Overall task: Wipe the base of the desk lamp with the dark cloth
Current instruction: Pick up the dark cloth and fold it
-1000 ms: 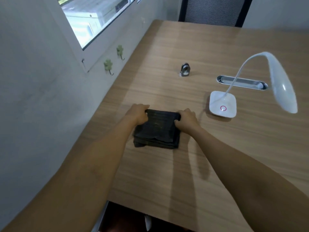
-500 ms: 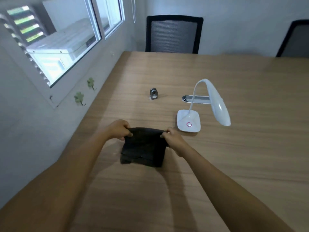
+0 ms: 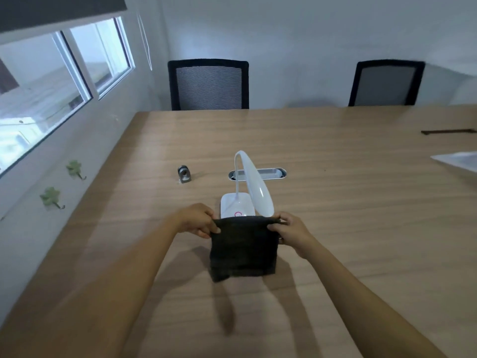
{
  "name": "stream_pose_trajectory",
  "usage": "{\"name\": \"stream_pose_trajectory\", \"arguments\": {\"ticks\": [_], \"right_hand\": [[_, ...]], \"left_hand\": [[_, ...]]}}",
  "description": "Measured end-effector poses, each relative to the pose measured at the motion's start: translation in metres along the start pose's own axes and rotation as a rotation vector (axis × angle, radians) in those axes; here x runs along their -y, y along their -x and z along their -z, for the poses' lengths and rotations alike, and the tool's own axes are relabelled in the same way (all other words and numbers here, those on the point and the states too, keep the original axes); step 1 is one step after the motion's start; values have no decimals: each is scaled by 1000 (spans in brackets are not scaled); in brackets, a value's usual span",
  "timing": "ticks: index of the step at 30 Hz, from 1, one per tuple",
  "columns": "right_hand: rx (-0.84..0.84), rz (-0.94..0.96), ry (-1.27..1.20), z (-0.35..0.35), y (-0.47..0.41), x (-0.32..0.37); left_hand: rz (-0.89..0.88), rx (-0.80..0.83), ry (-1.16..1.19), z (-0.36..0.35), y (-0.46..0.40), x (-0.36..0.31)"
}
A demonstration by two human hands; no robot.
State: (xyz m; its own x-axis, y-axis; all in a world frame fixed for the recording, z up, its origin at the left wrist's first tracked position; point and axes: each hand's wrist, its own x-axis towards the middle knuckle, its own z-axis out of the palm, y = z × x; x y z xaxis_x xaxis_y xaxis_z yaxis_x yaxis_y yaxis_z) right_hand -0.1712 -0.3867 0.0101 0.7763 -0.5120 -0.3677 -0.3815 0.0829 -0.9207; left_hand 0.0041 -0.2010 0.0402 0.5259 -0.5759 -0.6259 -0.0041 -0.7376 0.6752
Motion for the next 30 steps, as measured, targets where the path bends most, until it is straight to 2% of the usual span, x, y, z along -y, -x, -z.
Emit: {"name": "stream_pose_trajectory", "arguments": {"ticks": [9,16,19,22,27,30], "right_hand": [[10,35,-13,32,-1,0],[151,-141,15,25,1,12],[184,-204,60,18,-4,8],[131,-204,121,8,-7,3],[-37,-23,136,-1,-8,-9],[17,88,186,1,1,-21]], "left_hand": [[41,160,244,-3,0,-12],[149,250,378,7,15,0],[208,191,320,2,17,8],[199,69,312,-10,13,17],[13,-224,198,-29,-2,33],[-92,-265,37,-30,-1,42]]}}
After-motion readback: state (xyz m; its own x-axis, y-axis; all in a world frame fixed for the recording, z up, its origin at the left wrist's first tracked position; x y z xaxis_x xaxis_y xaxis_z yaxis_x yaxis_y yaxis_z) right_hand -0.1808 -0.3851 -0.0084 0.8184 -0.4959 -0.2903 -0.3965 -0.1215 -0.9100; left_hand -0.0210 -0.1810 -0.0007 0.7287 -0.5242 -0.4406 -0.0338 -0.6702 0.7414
